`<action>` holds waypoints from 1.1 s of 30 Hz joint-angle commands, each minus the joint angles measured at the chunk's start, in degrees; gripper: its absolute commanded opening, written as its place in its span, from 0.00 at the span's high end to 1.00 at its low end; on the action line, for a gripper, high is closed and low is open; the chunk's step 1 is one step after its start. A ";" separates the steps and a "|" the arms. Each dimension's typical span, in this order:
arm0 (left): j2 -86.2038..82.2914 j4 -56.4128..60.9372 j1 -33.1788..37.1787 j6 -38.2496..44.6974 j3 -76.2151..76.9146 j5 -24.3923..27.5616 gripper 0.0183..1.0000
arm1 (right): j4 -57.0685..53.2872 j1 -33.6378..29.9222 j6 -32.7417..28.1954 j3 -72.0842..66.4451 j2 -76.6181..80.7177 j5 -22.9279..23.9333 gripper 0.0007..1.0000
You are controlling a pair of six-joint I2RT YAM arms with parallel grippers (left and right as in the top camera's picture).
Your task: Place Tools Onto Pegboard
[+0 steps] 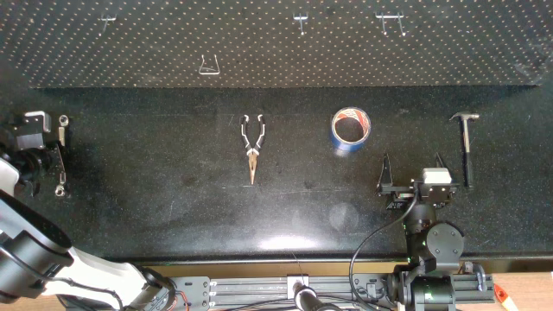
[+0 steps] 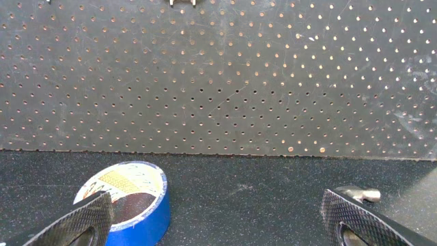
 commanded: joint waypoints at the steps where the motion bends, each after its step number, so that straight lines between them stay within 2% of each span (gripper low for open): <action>1: 1.51 -0.46 -0.20 -0.55 0.66 -0.90 0.95 | -0.07 0.39 0.66 -0.31 -0.50 -0.33 0.02; 20: -0.07 -0.68 -0.63 -0.50 0.66 -1.38 0.99 | -0.07 0.39 0.66 -0.31 -0.52 -0.33 0.02; 28: -16.83 -7.54 -2.25 -1.64 0.59 -0.85 0.99 | -0.07 0.39 0.66 -0.31 -0.52 -0.33 0.02; 31: -26.53 -8.02 -4.26 -9.73 0.55 -0.28 0.99 | -0.07 0.39 0.66 -0.31 -0.52 -0.33 0.02; 33: -30.64 -8.17 -5.51 -11.87 0.55 1.44 0.99 | -0.07 0.39 0.66 -0.31 -0.50 -0.33 0.02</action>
